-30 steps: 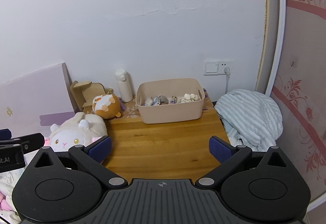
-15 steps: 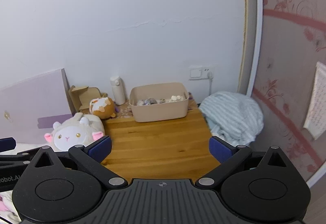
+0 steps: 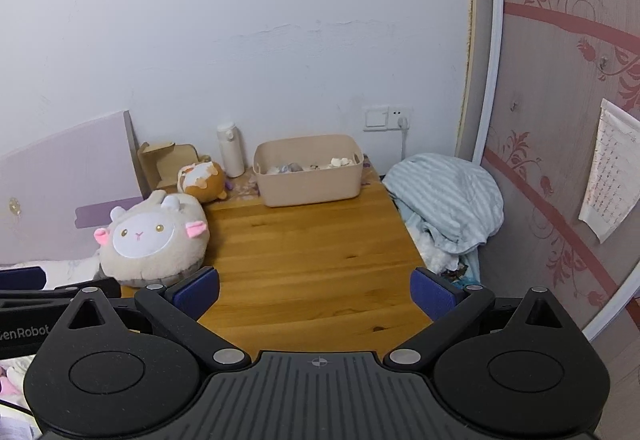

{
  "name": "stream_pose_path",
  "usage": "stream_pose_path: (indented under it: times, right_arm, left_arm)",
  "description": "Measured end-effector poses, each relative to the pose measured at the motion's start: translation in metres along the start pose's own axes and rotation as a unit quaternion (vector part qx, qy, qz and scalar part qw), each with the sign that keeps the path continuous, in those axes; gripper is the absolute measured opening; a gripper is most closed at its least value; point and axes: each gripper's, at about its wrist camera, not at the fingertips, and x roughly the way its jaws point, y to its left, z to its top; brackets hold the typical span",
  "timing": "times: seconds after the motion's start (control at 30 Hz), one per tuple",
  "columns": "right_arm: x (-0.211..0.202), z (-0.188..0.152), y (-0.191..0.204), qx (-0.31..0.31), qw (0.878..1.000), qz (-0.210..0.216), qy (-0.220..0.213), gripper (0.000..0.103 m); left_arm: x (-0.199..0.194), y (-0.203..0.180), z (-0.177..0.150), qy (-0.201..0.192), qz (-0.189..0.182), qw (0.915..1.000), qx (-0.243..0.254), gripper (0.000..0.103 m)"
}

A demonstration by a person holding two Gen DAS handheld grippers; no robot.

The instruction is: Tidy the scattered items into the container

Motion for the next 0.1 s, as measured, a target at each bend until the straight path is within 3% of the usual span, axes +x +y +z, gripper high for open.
stream_pose_path:
  times: [0.1]
  right_arm:
    - [-0.003, -0.0004, 0.0011, -0.006, 1.0, 0.001, -0.005, 0.103]
  left_arm:
    - [-0.0026, 0.004, -0.0023, -0.004, 0.004, 1.0, -0.008, 0.089]
